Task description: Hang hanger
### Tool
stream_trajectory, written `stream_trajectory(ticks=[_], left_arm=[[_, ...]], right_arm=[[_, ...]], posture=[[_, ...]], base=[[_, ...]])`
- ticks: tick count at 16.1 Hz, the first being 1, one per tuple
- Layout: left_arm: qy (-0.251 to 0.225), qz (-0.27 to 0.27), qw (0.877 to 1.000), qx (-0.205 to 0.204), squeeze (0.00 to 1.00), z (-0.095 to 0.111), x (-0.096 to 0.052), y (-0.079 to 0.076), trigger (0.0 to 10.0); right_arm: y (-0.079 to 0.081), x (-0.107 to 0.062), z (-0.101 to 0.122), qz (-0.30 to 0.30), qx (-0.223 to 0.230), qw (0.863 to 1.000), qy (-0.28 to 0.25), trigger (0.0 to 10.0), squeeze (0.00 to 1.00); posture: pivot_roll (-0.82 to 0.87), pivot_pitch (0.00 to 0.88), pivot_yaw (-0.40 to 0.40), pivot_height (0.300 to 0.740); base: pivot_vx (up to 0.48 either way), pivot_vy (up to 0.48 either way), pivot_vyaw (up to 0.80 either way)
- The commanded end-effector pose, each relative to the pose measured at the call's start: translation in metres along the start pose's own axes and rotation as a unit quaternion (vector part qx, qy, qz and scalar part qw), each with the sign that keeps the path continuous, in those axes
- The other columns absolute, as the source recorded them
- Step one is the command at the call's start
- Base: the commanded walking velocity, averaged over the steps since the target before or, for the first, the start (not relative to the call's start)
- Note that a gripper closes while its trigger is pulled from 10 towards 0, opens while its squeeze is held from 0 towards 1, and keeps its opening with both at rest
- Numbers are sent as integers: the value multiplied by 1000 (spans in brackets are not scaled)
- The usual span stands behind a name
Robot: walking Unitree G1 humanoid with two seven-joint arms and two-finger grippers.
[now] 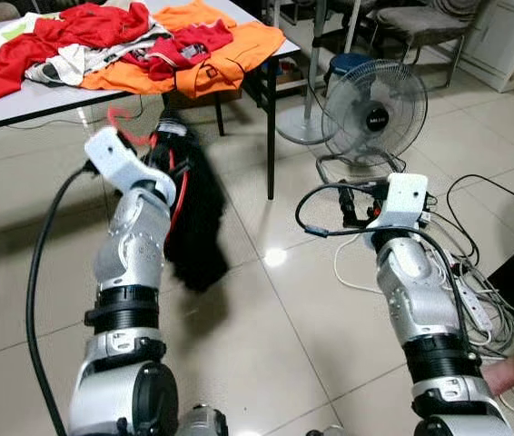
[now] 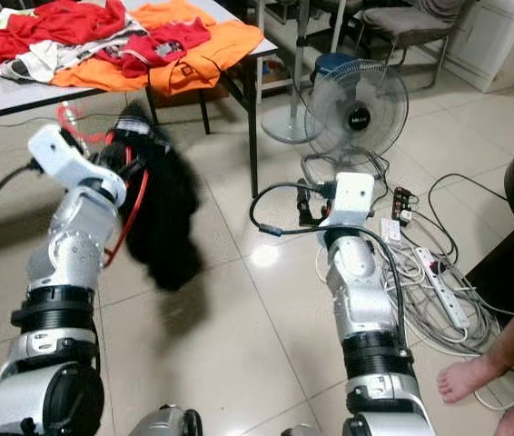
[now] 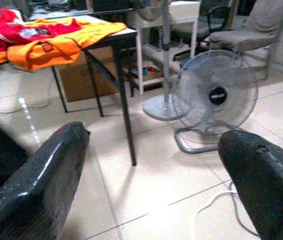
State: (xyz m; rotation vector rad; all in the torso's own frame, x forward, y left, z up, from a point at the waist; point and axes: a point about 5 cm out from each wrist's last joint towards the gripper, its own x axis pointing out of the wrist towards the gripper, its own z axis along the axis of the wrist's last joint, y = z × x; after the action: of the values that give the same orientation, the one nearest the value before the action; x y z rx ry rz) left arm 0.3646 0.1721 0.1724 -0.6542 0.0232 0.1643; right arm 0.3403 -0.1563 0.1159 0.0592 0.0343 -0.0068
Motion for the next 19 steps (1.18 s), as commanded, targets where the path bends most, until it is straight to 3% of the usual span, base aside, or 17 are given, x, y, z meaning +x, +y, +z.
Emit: stream_trajectory(ticks=[1, 4, 5, 7, 12, 15, 17, 19], left_arm=[[-27, -3, 1000, -10, 0, 15, 0, -10, 10000], [-31, -20, 999, -12, 0, 23, -3, -26, 10000], [-41, -39, 998, -22, 0, 30, -7, -39, 10000], [-51, -66, 996, -35, 0, 42, -13, -59, 10000], [-59, -105, 992, -45, 0, 60, -22, -82, 10000], [-43, -115, 991, -57, 0, 58, -26, -86, 10000], [-26, -136, 988, -65, 0, 55, -30, -97, 10000], [-17, -160, 986, -39, 0, 51, -34, -105, 10000]], right_arm=[[6, 5, 0, -8, -4, 1000, -3, 10000, 0], [22, 12, -6, 6, 42, 999, 26, 10000, 0], [36, 17, -12, 27, 66, 996, 52, 10000, 0], [54, 24, -11, 47, 59, 995, 63, 10000, 0], [72, 36, 4, 57, 29, 997, 43, 10000, 0], [81, 39, 11, 63, 26, 997, 29, 10000, 0], [84, 40, 13, 62, 35, 997, 24, 10000, 0], [89, 40, 13, 75, 30, 996, 24, 10000, 0]], posture=[[-2, 43, 43, 740], [4, 45, 43, 740], [8, 45, 43, 740], [21, 47, 40, 740], [43, 49, 32, 740], [41, 50, 34, 740], [39, 51, 35, 740], [40, 56, 33, 740]], base=[[0, 0, 0], [0, 0, 0], [0, 0, 0], [0, 0, 0], [0, 0, 0], [0, 0, 0], [0, 0, 0], [0, 0, 0]])
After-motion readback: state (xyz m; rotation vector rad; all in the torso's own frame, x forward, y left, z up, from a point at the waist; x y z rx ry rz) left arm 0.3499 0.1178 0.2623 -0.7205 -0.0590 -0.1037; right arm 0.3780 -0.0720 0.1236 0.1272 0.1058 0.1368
